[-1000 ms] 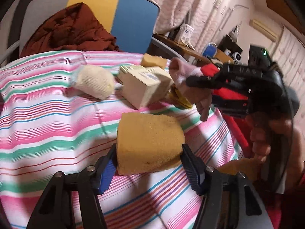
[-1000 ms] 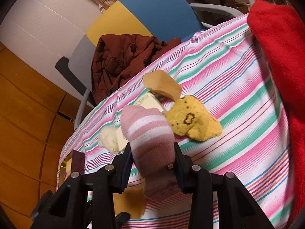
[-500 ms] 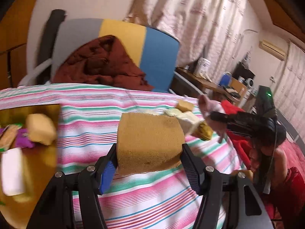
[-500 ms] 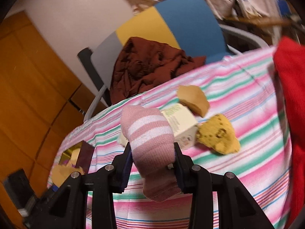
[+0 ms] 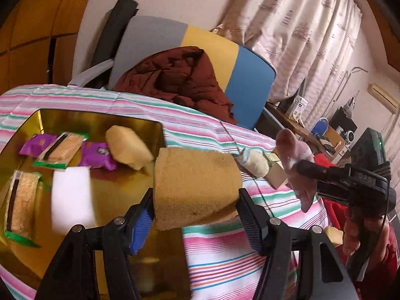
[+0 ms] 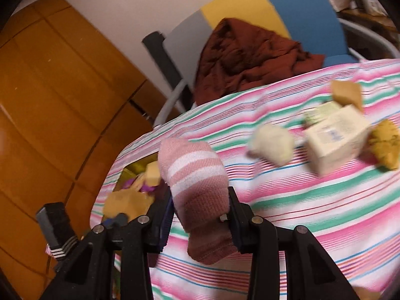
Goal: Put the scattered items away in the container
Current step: 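Carry the sponge and sock over the tin and open both tools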
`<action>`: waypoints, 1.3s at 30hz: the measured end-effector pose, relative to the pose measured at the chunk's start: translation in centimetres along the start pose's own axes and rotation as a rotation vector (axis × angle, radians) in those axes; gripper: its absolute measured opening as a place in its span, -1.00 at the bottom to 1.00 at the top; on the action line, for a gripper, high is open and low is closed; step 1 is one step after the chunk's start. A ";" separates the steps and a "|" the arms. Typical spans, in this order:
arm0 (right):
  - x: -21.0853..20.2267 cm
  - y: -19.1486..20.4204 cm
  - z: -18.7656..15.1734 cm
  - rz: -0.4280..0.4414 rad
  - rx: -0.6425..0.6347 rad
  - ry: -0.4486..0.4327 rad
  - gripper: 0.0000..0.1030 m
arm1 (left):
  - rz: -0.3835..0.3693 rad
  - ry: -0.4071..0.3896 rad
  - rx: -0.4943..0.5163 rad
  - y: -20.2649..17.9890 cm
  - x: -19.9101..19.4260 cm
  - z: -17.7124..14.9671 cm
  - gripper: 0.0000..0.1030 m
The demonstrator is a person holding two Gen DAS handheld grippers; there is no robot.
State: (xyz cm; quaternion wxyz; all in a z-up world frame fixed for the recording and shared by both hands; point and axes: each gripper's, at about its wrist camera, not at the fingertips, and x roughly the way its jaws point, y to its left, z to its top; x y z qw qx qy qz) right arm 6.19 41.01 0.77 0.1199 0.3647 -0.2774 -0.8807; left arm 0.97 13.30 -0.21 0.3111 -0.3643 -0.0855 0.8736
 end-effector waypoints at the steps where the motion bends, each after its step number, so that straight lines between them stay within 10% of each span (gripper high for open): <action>1: 0.8 0.8 -0.1 0.011 -0.001 0.012 -0.23 | 0.002 0.004 -0.005 0.5 -0.2 -0.2 0.25; 21: 13.6 11.8 -0.9 0.071 -0.070 0.151 -0.16 | 0.059 0.122 0.008 4.8 -0.9 -3.2 0.38; 25: 15.6 12.2 -0.9 0.017 -0.066 0.161 0.35 | 0.072 0.119 -0.010 5.2 -1.5 -3.6 0.43; 39: 10.3 13.1 -1.6 0.034 -0.123 0.003 0.60 | 0.130 0.005 -0.082 5.8 -4.3 -3.6 0.47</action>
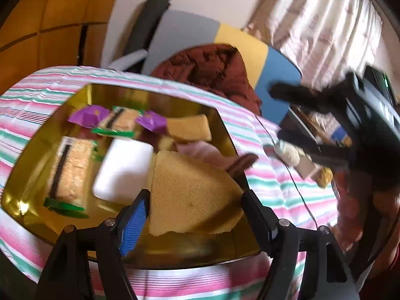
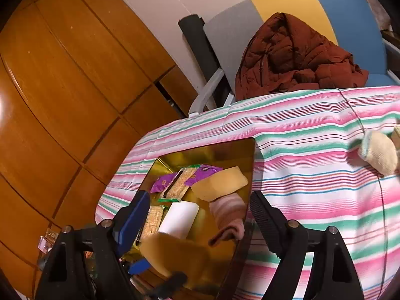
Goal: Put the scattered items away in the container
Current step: 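Carry the sponge and sock over the tin and open both tools, then withdraw both open tools from the tin toward the remaining items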
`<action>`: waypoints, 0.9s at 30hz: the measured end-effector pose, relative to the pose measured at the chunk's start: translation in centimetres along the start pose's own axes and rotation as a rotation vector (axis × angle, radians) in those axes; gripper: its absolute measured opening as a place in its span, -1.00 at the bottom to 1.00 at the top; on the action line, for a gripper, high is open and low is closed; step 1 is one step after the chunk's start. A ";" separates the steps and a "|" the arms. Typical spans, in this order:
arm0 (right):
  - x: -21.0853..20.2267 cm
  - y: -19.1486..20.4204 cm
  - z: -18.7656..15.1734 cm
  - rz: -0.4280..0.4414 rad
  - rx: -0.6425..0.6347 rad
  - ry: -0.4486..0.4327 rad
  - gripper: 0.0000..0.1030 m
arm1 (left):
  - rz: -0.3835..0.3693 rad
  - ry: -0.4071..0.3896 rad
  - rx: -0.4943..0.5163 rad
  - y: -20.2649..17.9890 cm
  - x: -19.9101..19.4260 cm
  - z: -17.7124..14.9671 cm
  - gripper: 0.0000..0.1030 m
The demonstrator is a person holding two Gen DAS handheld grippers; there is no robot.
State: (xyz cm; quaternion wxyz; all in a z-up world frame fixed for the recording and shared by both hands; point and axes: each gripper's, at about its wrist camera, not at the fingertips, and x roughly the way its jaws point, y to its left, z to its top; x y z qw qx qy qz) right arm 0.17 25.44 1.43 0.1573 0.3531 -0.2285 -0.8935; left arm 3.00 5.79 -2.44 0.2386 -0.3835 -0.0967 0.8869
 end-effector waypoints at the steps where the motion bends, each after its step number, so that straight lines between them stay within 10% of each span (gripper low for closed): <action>1: -0.3 -0.1 -0.1 0.001 0.008 -0.004 0.60 | 0.014 -0.006 -0.008 0.3 0.0 0.1 0.47; 4: -1.1 -0.9 -0.5 0.012 0.038 -0.008 0.60 | 0.083 0.039 -0.029 1.0 0.8 0.7 0.47; 10: -2.4 -2.2 -1.3 0.021 0.074 -0.016 0.60 | -0.089 -0.005 -0.120 1.9 -0.2 1.3 0.67; 17: -4.0 -4.4 -1.8 -0.010 0.100 -0.023 0.60 | -0.039 0.017 -0.251 3.4 0.5 1.9 0.67; 27: -7.4 -9.2 -1.4 -0.124 0.124 -0.044 0.60 | 0.043 -0.038 -0.116 0.2 -0.4 2.3 0.67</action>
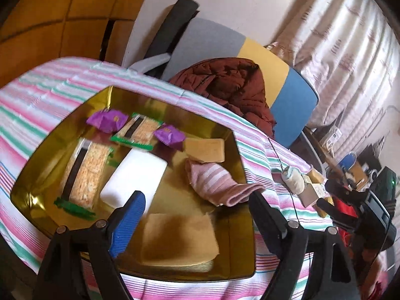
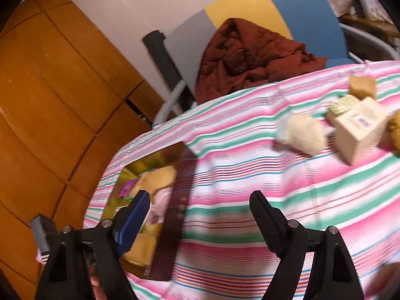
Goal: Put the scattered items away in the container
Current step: 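Withdraw both open tools from the tin toward the remaining items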
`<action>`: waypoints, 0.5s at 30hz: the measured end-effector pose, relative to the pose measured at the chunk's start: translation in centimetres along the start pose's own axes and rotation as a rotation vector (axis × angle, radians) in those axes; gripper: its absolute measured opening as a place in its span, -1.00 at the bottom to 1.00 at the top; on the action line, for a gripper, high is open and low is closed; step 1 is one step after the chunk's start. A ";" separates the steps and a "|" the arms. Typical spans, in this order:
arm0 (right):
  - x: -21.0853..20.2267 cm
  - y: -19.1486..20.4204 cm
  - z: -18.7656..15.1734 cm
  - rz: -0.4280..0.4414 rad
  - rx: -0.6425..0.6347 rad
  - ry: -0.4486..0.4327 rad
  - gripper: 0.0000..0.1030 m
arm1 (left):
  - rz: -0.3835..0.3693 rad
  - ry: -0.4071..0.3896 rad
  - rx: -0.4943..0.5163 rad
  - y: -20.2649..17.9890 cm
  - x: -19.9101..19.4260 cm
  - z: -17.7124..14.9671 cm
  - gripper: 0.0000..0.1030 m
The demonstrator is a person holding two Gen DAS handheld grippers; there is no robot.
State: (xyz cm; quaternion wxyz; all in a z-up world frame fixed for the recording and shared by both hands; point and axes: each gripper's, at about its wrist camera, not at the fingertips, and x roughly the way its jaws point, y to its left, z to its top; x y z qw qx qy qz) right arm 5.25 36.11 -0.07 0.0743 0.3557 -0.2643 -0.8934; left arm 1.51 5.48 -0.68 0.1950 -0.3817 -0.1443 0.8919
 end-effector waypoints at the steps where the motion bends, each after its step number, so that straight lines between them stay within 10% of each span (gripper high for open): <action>1: -0.4 -0.9 0.1 -0.021 0.007 -0.001 0.60 | -0.004 -0.006 0.014 -0.5 -0.1 0.0 0.67; 15: -6.4 -9.1 3.5 -0.213 0.052 -0.057 0.60 | -0.089 0.054 0.186 -7.8 1.8 -1.1 0.67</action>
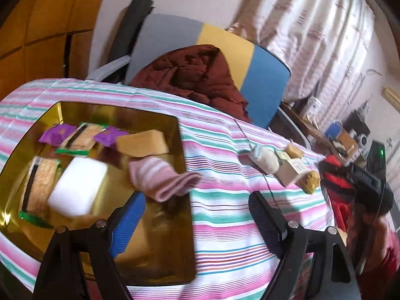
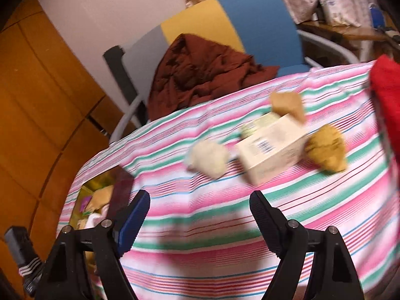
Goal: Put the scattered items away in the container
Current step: 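Withdraw both open tools from the tin toward the remaining items, then grasp the yellow sponge with the right tool while the left grasps the cream rolled sock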
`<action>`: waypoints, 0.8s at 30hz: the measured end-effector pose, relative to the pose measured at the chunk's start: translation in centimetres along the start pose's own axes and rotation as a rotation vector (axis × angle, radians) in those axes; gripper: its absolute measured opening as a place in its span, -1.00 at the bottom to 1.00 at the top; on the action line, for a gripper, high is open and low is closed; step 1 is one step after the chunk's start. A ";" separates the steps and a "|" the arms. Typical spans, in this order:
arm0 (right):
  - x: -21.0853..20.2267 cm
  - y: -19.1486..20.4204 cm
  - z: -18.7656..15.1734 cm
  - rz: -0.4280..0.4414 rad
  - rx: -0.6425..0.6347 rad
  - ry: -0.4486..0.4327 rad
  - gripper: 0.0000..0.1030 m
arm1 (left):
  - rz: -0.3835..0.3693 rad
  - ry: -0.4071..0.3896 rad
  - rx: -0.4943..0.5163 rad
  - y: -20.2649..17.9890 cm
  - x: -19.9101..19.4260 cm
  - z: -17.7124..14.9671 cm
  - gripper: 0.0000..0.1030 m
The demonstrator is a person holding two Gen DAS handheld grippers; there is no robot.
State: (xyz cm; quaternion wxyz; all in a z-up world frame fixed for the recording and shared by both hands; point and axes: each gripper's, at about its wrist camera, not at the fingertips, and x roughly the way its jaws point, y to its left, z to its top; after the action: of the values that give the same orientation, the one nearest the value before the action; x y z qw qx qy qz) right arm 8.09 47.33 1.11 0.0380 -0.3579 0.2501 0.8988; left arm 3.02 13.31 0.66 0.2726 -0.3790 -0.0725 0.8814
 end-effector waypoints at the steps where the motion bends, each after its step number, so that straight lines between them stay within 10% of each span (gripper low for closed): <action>1: -0.6 -0.9 0.7 -0.035 0.002 -0.016 0.60 | -0.007 0.002 0.014 -0.7 0.2 0.0 0.67; 12: 0.5 -10.8 5.8 -0.256 0.104 -0.038 0.58 | -0.058 0.080 0.084 -5.5 2.9 -0.1 0.67; 24: 5.5 -16.0 5.5 -0.152 0.298 0.110 0.05 | -0.069 0.194 0.116 -8.9 9.1 0.1 0.67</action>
State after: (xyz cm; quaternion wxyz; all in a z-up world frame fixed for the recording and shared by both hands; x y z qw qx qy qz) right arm 4.54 63.34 -5.87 0.1449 -0.4148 0.3545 0.8254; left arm 1.61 25.66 -2.01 0.3302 -0.4435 -0.0075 0.8332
